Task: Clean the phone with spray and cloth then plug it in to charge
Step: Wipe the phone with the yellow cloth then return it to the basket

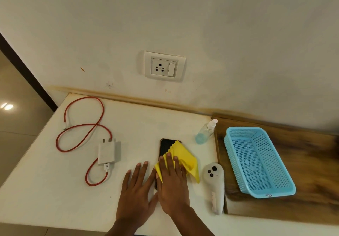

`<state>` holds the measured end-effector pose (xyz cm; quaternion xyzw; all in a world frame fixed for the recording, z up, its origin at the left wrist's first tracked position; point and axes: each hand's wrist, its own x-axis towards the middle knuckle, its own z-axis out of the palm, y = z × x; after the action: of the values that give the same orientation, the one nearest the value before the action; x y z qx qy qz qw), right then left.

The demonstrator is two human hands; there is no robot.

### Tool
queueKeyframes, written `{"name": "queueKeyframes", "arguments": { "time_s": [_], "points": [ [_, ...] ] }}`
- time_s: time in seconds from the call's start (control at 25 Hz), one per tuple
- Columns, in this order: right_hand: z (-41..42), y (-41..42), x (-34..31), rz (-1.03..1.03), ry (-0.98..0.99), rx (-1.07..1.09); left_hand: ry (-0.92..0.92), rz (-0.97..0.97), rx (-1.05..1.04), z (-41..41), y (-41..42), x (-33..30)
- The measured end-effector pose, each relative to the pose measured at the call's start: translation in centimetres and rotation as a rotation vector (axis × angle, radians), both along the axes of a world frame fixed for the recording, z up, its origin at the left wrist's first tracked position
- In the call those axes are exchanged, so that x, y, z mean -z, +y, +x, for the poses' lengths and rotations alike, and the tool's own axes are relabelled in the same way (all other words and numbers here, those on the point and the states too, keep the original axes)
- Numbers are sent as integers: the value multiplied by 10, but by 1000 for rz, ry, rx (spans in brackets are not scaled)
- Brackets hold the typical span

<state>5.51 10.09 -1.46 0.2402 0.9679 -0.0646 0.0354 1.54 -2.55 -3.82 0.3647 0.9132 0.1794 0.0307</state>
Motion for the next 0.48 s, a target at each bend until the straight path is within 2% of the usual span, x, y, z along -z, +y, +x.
{"name": "queueKeyframes", "arguments": {
  "time_s": [0.2, 0.48],
  "points": [
    [18, -7, 10, 4, 81, -44, -7, 10, -12, 0, 0, 3],
    [45, -9, 24, -54, 331, -161, -2, -16, 15, 0, -1, 7]
  ]
}}
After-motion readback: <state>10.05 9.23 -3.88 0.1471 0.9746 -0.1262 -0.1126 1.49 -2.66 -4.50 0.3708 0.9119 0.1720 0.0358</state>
